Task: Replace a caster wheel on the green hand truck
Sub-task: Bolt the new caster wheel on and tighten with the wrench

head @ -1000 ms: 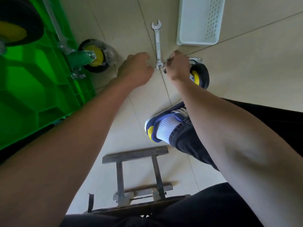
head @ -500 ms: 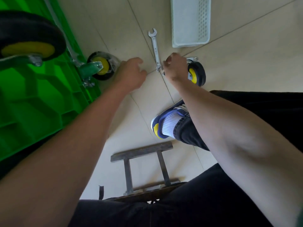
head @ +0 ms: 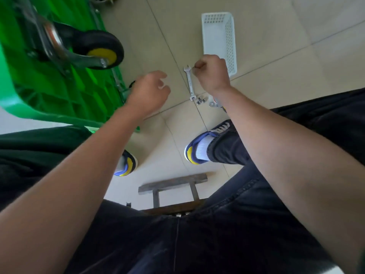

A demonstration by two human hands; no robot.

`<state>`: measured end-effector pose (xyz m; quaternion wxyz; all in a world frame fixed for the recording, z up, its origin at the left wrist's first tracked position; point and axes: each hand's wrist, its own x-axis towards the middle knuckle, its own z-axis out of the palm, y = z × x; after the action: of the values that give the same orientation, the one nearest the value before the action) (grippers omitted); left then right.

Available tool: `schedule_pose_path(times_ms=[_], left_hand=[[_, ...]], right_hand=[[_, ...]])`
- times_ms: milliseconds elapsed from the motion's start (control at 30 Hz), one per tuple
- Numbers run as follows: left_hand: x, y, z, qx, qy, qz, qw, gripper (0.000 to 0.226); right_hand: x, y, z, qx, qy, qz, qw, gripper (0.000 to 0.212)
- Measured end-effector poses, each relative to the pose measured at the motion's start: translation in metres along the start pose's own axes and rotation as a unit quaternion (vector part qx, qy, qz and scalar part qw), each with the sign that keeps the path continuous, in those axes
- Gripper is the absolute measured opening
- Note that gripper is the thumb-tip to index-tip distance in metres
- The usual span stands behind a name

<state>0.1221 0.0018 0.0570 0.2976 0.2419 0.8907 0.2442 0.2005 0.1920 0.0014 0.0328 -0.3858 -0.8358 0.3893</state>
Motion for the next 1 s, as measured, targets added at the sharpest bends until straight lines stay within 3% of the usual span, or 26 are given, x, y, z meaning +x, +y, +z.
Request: schedule_pose_path(times_ms=[200,433,667,800,1000], left_hand=[[-0.051,0.022,-0.03,-0.003,0.04,0.038,0.998,0.059],[-0.088,0.041,-0.078,-0.007,0.116,0.075,0.99,0.052],[-0.123,0.049,-0.149,0.022,0.226,0.147,0.963,0.039],[-0.135,0.038,-0.18,0.047,0.282,0.134,0.949,0.031],[-0.113,0.013,-0.206,0.105,0.3,0.114,0.941,0.034]], right_hand=[[-0.014,-0.04,-0.027,-0.006,-0.006,-0.081,0.997,0.01],[-0.031,-0.107,-0.043,0.022,0.006,-0.159,0.987,0.015],[-0.041,-0.18,-0.066,-0.014,-0.045,-0.244,0.969,0.01],[-0.05,-0.194,-0.054,0.041,-0.059,-0.244,0.967,0.008],[-0.05,-0.204,-0.019,0.053,-0.086,-0.219,0.97,0.014]])
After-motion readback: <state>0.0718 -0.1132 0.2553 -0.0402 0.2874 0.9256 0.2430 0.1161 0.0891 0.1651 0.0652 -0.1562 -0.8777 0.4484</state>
